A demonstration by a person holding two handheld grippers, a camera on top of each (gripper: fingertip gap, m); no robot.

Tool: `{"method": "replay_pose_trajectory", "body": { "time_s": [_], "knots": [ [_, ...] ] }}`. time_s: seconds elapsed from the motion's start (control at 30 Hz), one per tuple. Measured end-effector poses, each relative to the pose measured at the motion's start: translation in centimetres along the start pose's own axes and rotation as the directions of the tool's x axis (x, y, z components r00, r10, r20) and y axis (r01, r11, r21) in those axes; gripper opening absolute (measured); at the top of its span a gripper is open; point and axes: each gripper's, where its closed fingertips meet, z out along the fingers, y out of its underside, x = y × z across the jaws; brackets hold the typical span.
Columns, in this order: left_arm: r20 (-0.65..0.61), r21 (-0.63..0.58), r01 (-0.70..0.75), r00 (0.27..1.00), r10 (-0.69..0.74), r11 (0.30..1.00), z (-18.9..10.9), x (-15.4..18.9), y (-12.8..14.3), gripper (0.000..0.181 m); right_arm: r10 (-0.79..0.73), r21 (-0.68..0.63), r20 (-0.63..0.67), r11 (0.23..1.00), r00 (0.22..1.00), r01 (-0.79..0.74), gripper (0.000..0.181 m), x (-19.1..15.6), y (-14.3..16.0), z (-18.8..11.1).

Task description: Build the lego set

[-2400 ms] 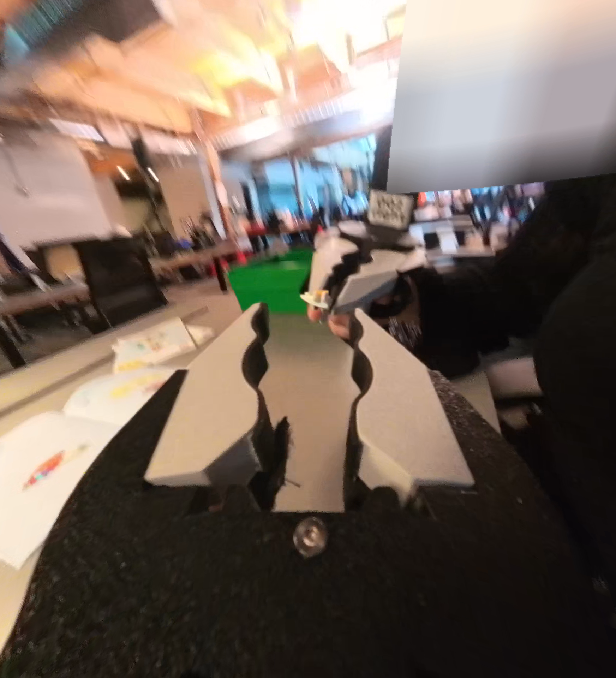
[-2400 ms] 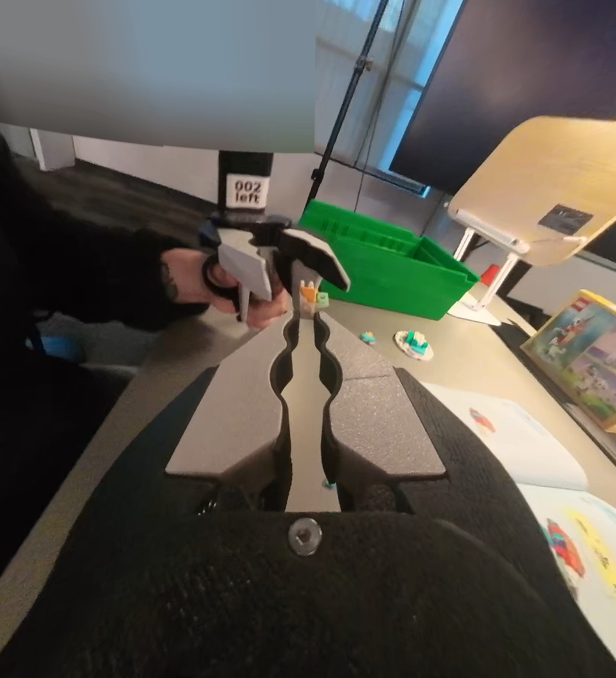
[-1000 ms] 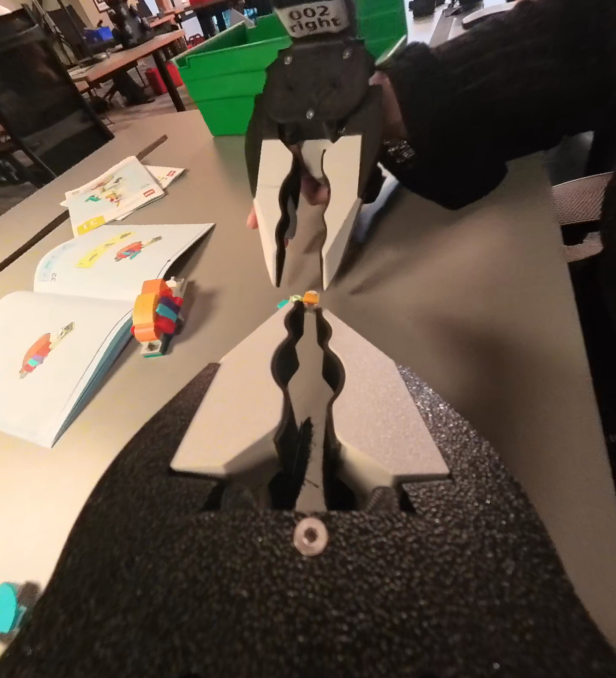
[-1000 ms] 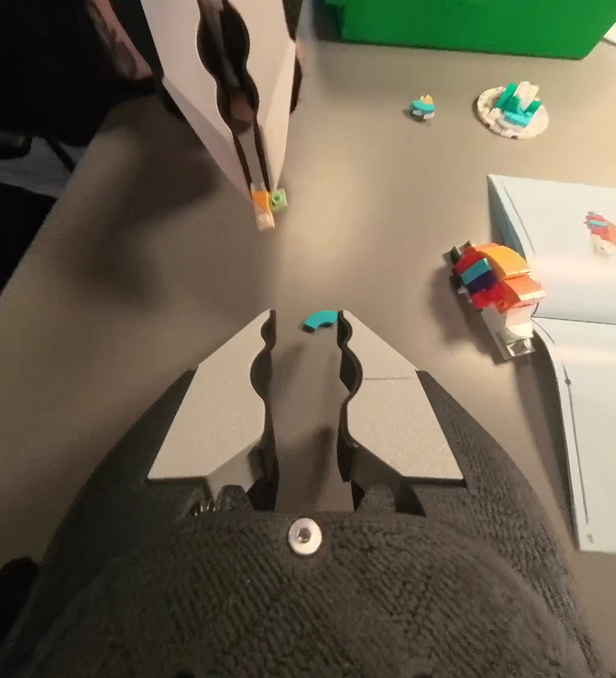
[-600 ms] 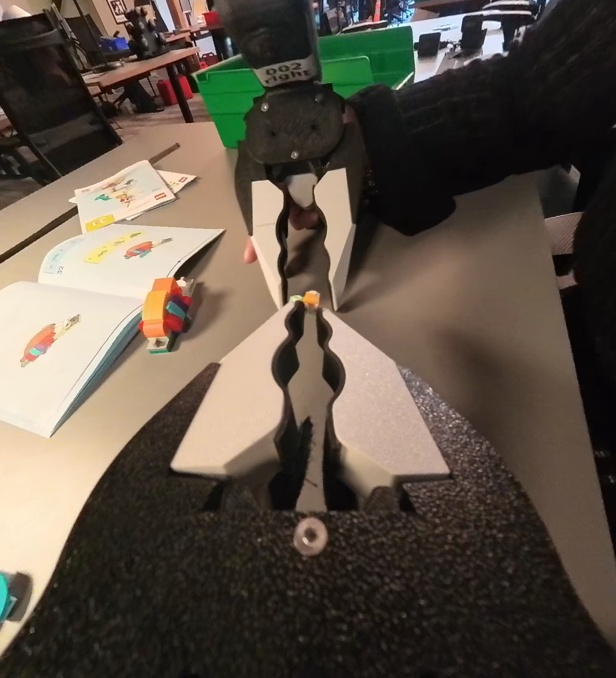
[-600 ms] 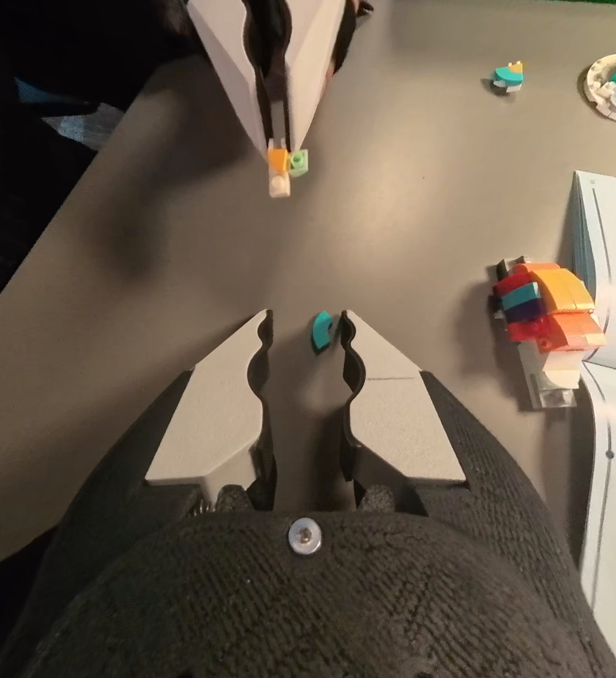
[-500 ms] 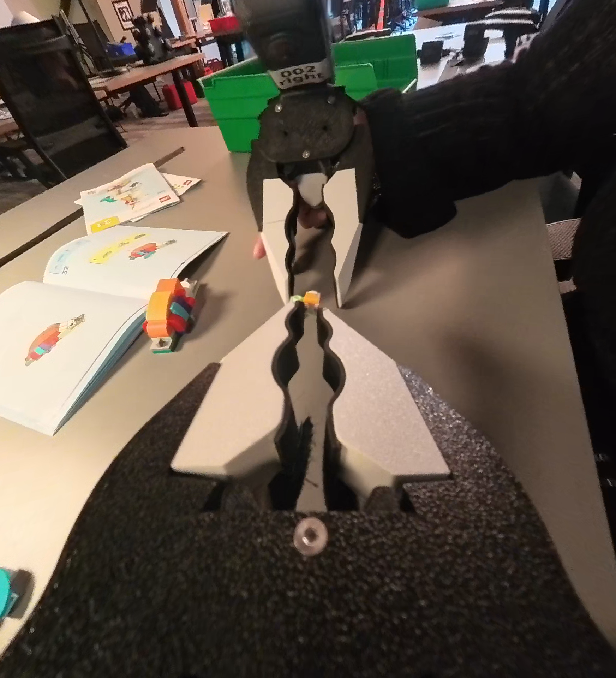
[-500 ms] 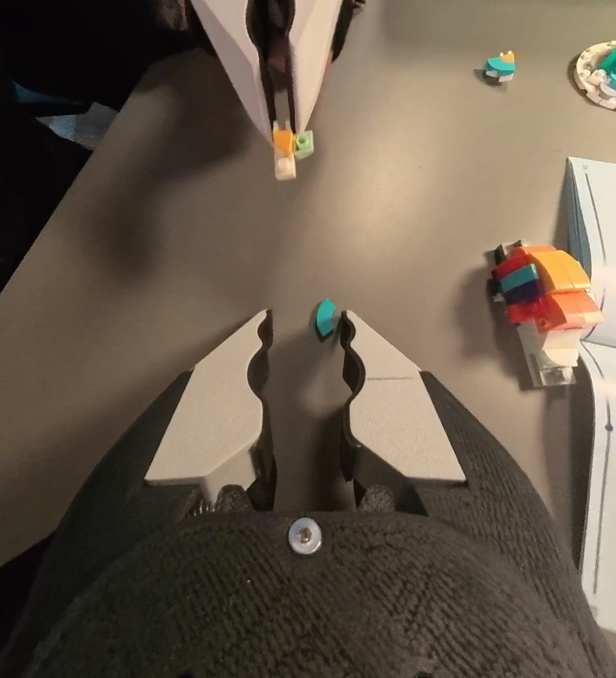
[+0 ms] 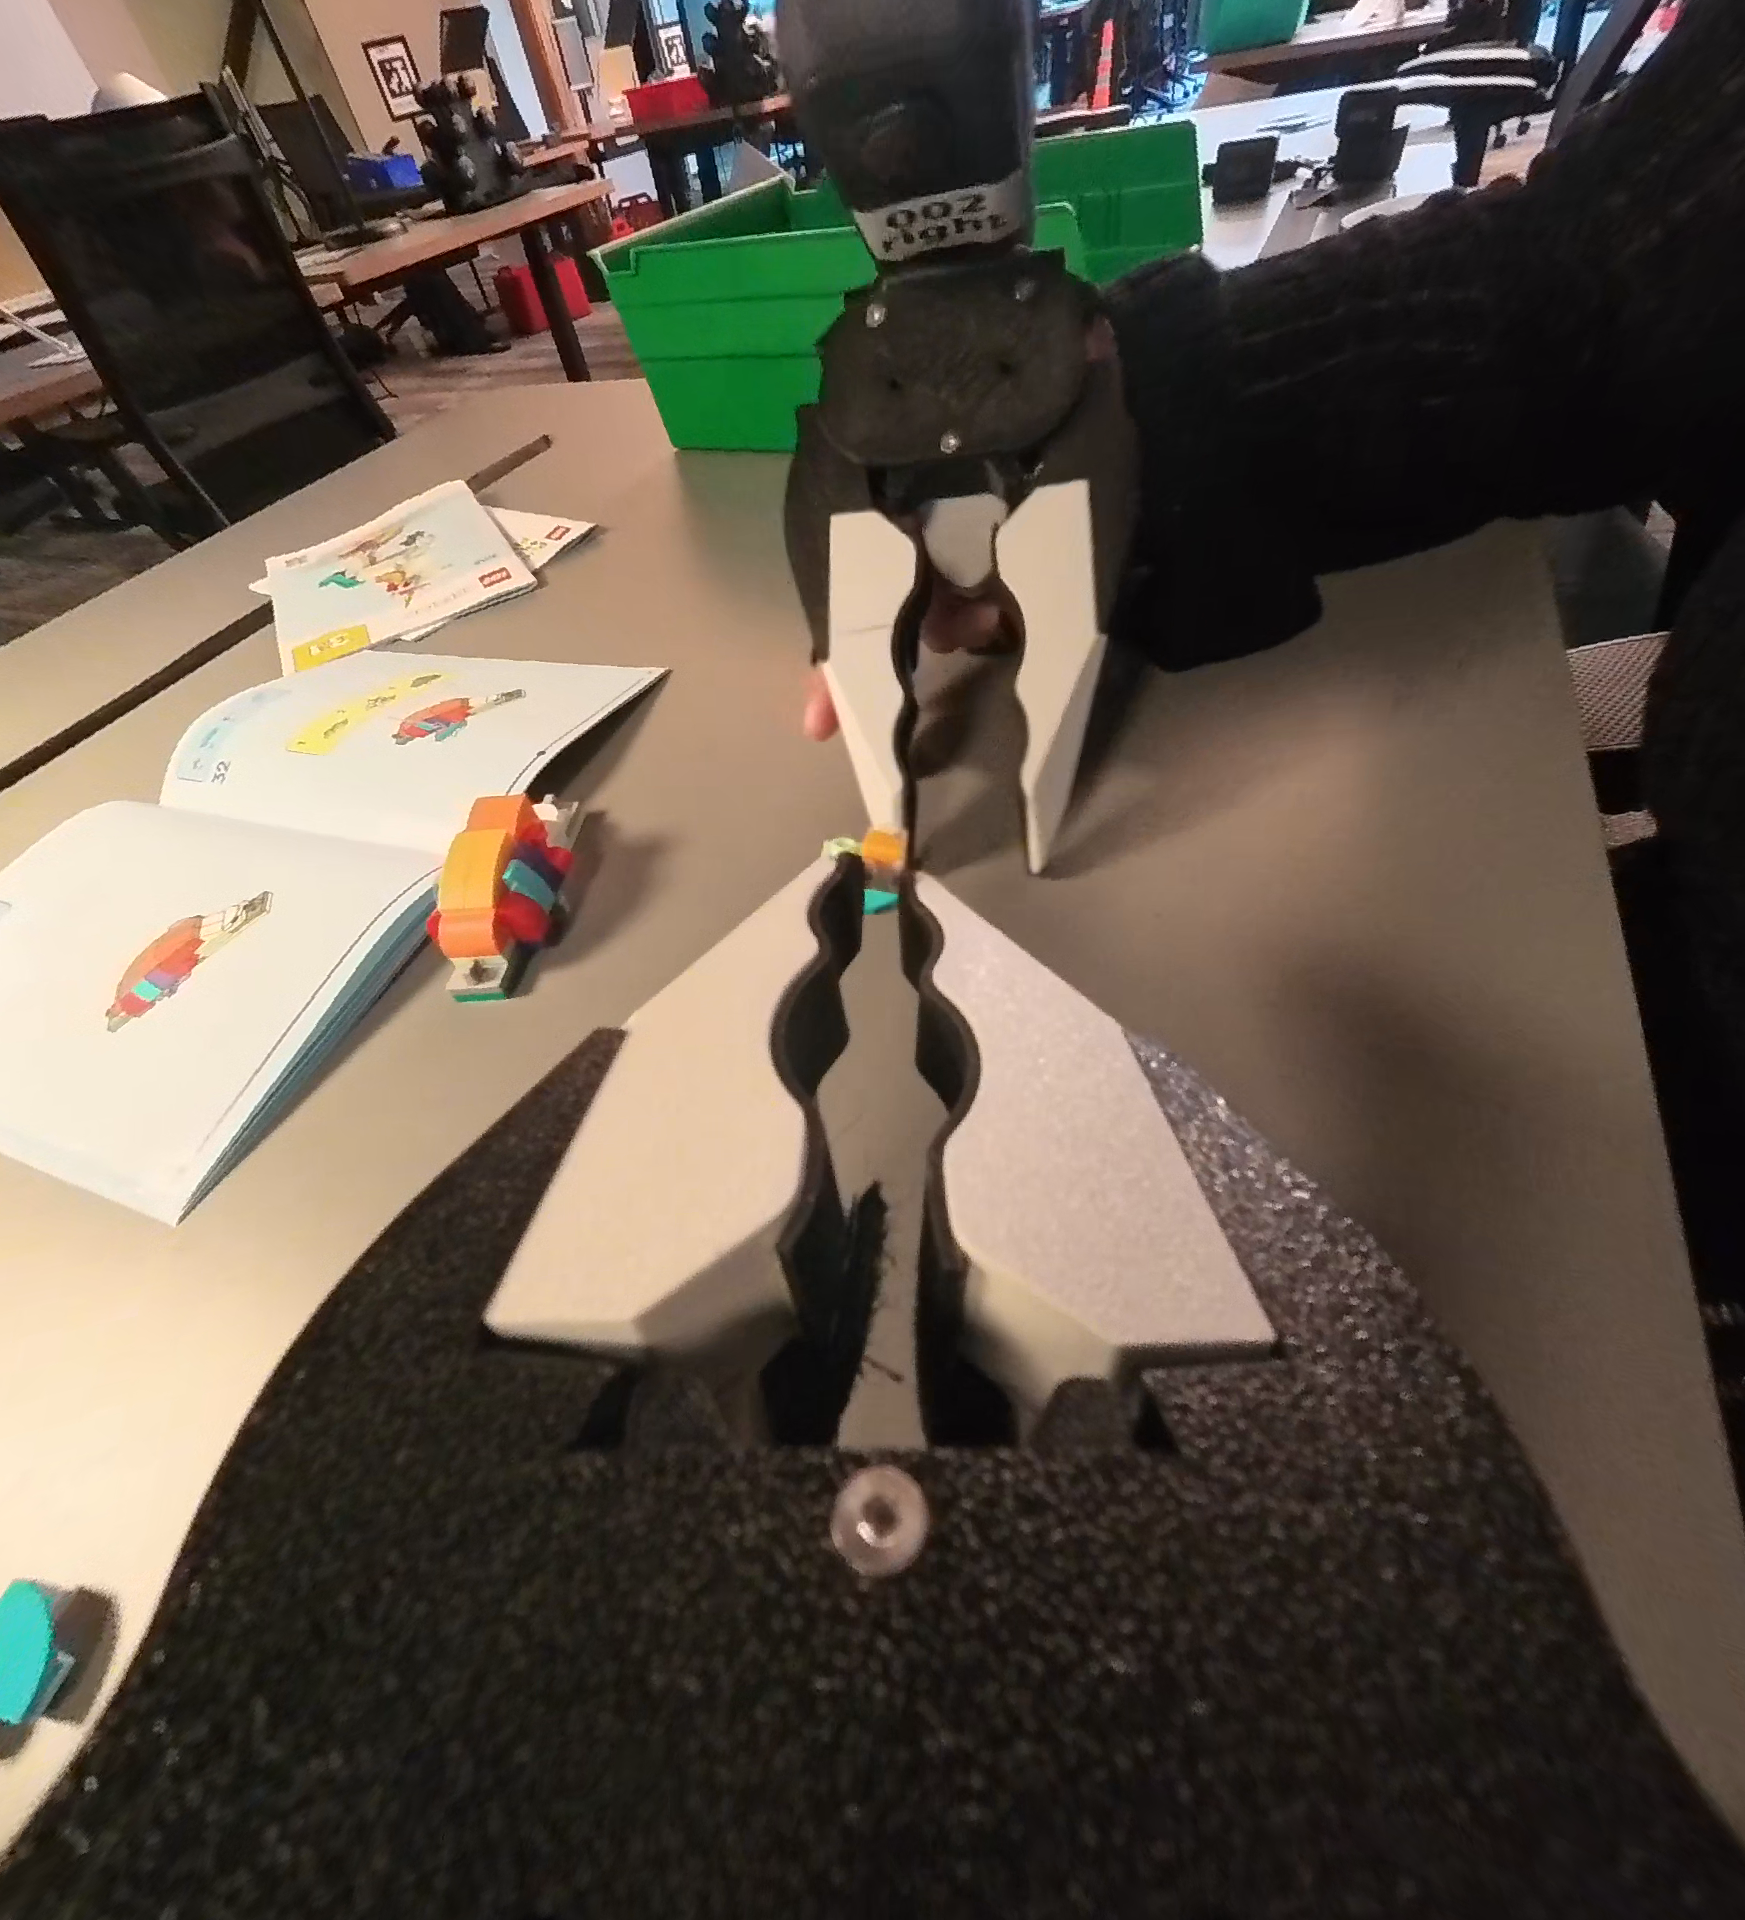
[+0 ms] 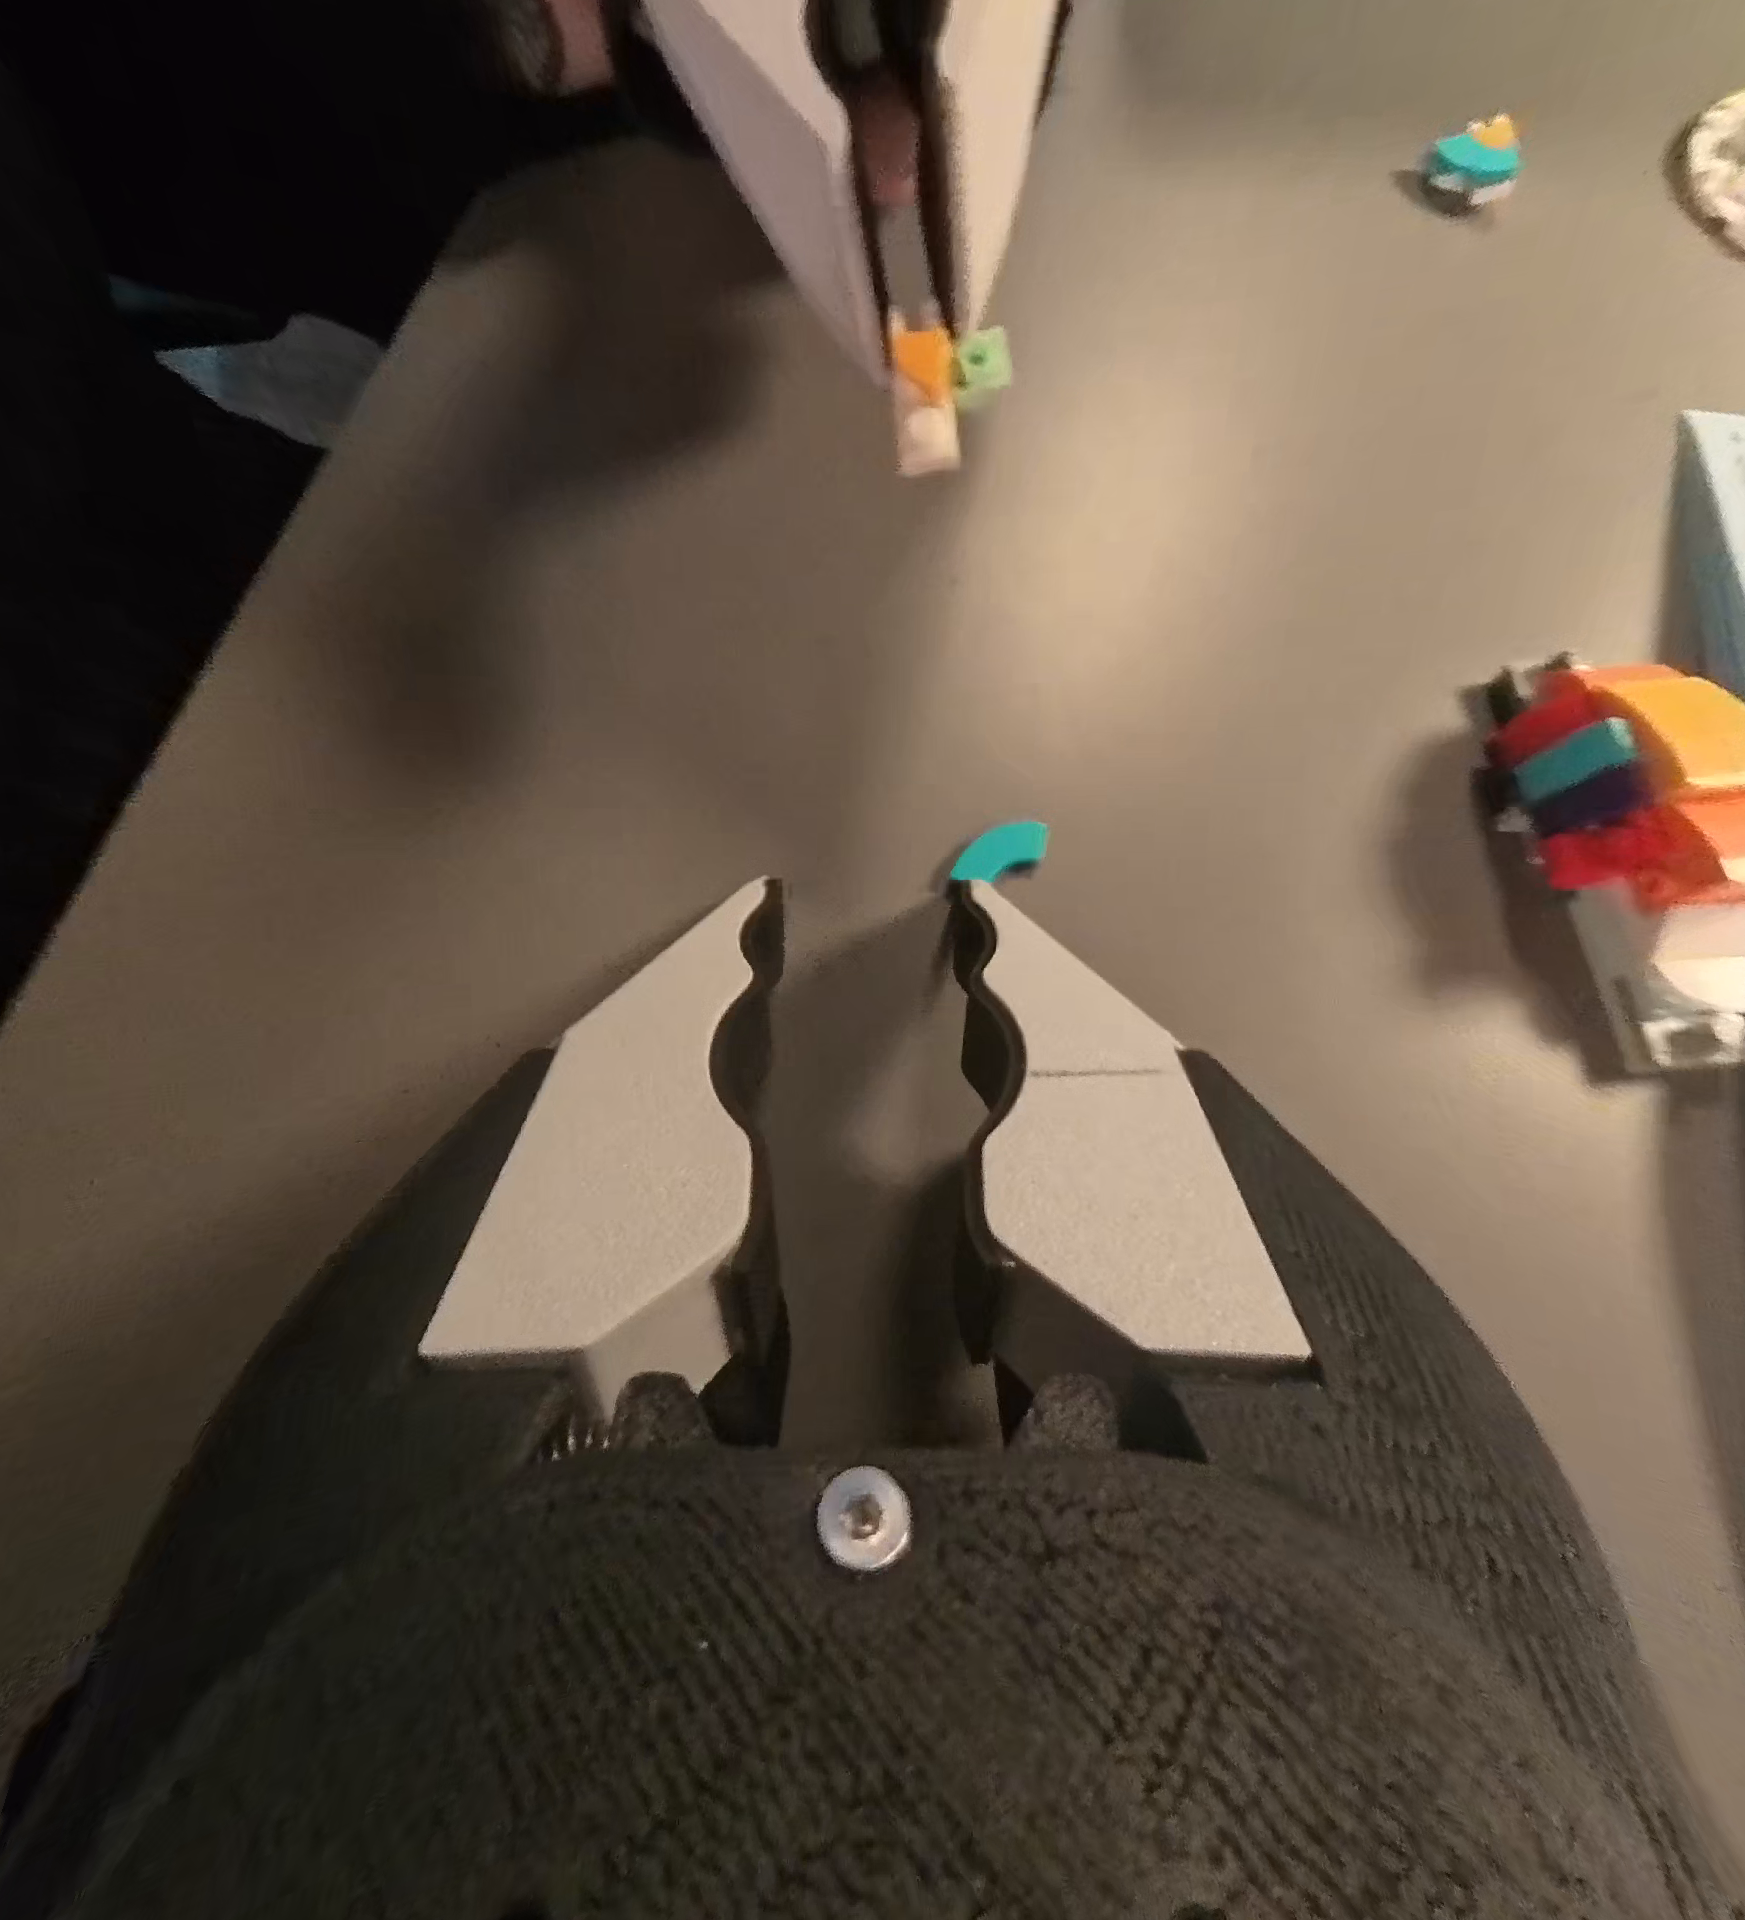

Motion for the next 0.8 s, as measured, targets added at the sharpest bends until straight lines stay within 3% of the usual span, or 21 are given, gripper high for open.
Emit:
{"method": "replay_pose_trajectory", "body": {
  "time_s": [0.13,0.2,0.27,0.57,0.8],
  "knots": [
    [0.0,0.0,0.005,1.0,-0.005,1.0,0.0,0.0,0.0,0.005,0.016,0.043,0.108,0.999,0.994,-0.02,0.039,-1.9,-1.9,1.1],
    [0.0,0.001,0.005,1.0,-0.005,1.0,0.0,0.0,0.0,0.005,-0.001,0.092,0.054,0.996,0.999,-0.004,0.038,-0.8,-2.8,0.8],
    [-0.001,0.003,0.002,1.0,-0.002,1.0,0.0,0.0,0.0,0.005,-0.008,0.089,-0.003,0.996,1.0,0.008,0.038,0.6,-2.5,0.6],
    [-0.008,-0.002,0.001,1.0,-0.001,1.0,0.0,0.1,0.0,0.005,-0.021,-0.003,0.014,1.0,1.0,0.021,0.037,1.3,-0.7,0.9],
    [-0.003,0.004,0.005,1.0,-0.005,1.0,0.0,0.0,0.0,0.005,0.043,0.046,0.112,0.998,0.993,-0.048,0.027,-0.7,-0.3,-0.7]
  ]
}}
